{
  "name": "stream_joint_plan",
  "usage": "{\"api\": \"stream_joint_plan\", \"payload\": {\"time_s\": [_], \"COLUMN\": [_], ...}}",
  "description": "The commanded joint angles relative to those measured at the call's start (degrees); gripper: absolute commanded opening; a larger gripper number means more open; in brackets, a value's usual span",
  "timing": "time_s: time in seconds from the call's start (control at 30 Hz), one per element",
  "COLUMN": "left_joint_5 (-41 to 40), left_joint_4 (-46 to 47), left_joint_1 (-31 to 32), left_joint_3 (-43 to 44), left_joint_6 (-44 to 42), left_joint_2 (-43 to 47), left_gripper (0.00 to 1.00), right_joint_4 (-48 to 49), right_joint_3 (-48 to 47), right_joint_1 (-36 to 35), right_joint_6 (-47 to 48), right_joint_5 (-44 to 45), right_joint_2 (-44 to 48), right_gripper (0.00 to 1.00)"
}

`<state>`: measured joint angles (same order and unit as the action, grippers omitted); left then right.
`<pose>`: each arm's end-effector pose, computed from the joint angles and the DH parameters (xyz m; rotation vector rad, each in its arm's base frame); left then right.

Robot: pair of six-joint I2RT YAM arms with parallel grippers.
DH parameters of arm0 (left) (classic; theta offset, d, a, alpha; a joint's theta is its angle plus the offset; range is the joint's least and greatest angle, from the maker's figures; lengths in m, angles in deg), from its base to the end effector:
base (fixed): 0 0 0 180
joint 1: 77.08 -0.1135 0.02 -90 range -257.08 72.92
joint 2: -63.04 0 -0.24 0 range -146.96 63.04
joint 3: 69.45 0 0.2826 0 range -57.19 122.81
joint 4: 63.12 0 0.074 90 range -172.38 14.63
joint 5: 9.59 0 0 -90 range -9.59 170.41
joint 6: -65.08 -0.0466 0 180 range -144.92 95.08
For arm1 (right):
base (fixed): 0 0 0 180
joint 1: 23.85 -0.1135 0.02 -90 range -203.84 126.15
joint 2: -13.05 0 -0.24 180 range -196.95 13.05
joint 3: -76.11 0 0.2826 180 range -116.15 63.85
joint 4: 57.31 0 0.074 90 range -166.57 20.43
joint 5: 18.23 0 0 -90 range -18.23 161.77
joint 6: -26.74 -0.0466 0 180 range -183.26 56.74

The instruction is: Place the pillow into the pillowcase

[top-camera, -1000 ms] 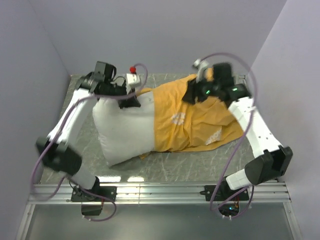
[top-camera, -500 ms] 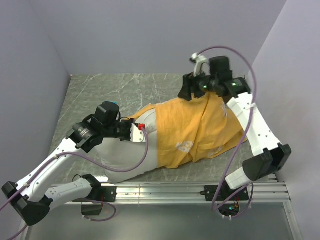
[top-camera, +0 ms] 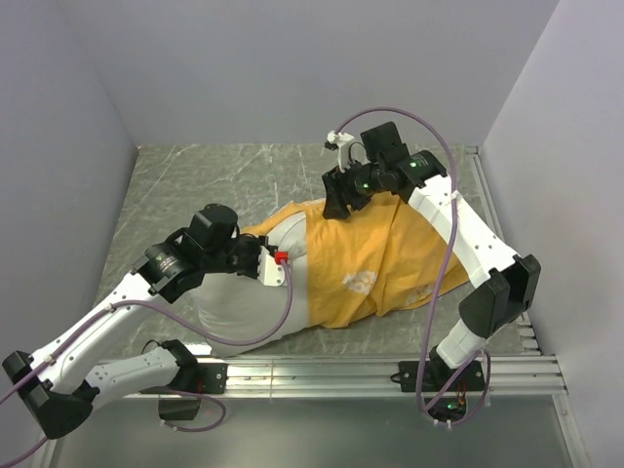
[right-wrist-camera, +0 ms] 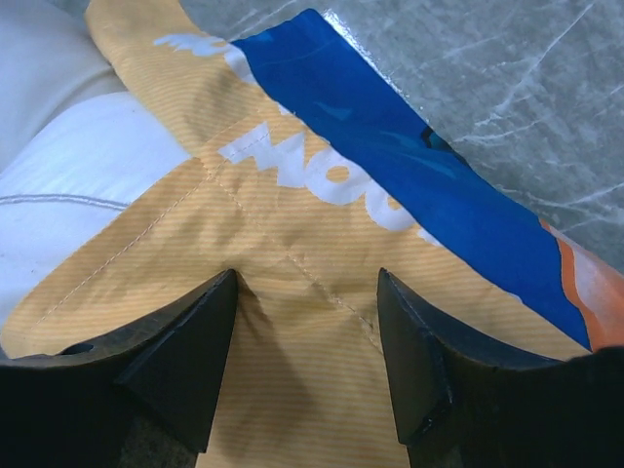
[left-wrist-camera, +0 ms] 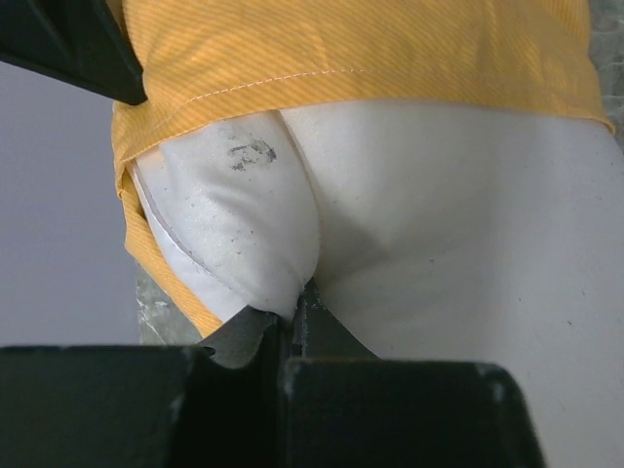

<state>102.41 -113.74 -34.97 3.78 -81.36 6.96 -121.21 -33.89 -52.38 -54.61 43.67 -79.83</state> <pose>0.1766 -0.1832 0.3313 1.7407 1.2080 -0.2651 0.3242 0.2012 0.3525 -0.9818 2.1795 0.7490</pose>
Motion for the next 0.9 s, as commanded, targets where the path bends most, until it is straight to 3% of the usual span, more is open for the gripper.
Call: {"api": "stream_joint_plan", "payload": {"time_s": [0.0,0.2,0.33,0.37,0.47,0.53,0.57,0.63,0.7,0.8,0.83,0.87], "left_joint_5": [1.91,1.82,1.56,1.47,1.38,1.21,1.03,0.94,0.76,0.41,0.33,0.33], "left_joint_4": [3.39,3.21,4.09,4.18,4.01,4.09,4.18,4.35,4.36,5.32,5.67,5.85], "left_joint_1": [1.48,1.93,2.37,2.54,2.54,2.63,2.72,2.63,2.63,2.63,2.63,2.63], "left_joint_3": [0.20,-0.85,-1.47,-1.55,-1.21,-1.03,-1.12,-1.20,-1.20,-1.47,-1.38,-1.47], "left_joint_6": [-2.97,-4.55,-6.04,-6.22,-6.40,-6.40,-6.57,-6.57,-6.49,-6.04,-6.22,-6.31], "left_joint_2": [1.58,2.90,3.78,3.87,3.78,3.69,3.87,3.95,4.04,3.95,3.78,3.61], "left_gripper": [0.00,0.00,0.00,0.00,0.00,0.00,0.00,0.00,0.00,0.00,0.00,0.00], "right_joint_4": [2.40,3.04,2.51,0.85,-7.20,-12.15,-19.74,-20.86,-20.88,-16.05,-14.99,-14.11], "right_joint_3": [-2.81,-8.87,-8.09,-8.17,-11.06,-13.43,-15.36,-15.90,-16.26,-14.95,-14.33,-14.33], "right_joint_1": [1.02,2.52,4.10,4.27,4.45,4.63,5.15,5.33,5.42,4.81,4.28,3.23], "right_joint_6": [-0.90,-1.35,2.16,2.95,6.73,9.45,12.07,12.62,12.10,7.89,5.70,5.16], "right_joint_5": [2.87,5.16,3.58,2.71,-2.74,-7.90,-14.20,-16.35,-21.09,-24.63,-24.90,-25.07], "right_joint_2": [0.50,-1.59,-3.44,-4.49,-8.52,-10.82,-13.61,-13.82,-12.16,-7.94,-7.15,-6.09], "right_gripper": [0.66,0.76,0.82,0.86,0.86,0.82,0.71,0.67,0.56,0.36,0.24,0.18]}}
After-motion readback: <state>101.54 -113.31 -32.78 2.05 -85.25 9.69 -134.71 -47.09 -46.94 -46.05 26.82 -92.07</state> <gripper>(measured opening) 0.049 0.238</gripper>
